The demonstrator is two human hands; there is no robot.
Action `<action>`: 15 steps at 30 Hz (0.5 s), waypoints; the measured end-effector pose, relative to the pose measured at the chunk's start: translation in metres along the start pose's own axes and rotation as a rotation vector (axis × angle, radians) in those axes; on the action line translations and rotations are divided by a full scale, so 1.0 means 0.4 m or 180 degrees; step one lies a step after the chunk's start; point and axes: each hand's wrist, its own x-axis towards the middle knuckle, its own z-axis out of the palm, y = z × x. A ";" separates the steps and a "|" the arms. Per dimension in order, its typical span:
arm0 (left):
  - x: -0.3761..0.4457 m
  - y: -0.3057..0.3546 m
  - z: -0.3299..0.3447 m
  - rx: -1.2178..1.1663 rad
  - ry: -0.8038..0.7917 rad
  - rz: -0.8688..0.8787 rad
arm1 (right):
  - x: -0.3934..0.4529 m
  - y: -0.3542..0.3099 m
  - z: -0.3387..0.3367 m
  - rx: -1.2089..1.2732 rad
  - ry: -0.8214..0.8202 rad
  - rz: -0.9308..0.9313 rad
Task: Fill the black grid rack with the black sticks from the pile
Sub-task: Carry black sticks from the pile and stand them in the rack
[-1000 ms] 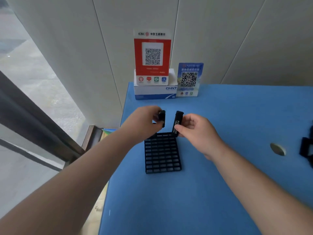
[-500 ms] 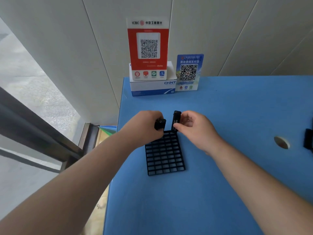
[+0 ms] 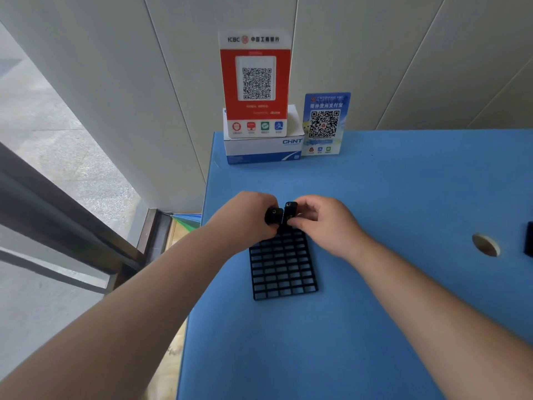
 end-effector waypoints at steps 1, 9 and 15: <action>0.000 0.000 0.000 0.0001 -0.0003 -0.0003 | 0.000 0.000 0.003 -0.0102 -0.0024 -0.0013; -0.002 0.002 -0.003 0.0043 0.0012 -0.0035 | -0.005 0.006 0.018 -0.0736 0.0067 -0.0149; -0.014 0.004 -0.007 0.0036 0.0071 -0.0082 | -0.023 0.005 0.017 -0.0834 0.0164 -0.0098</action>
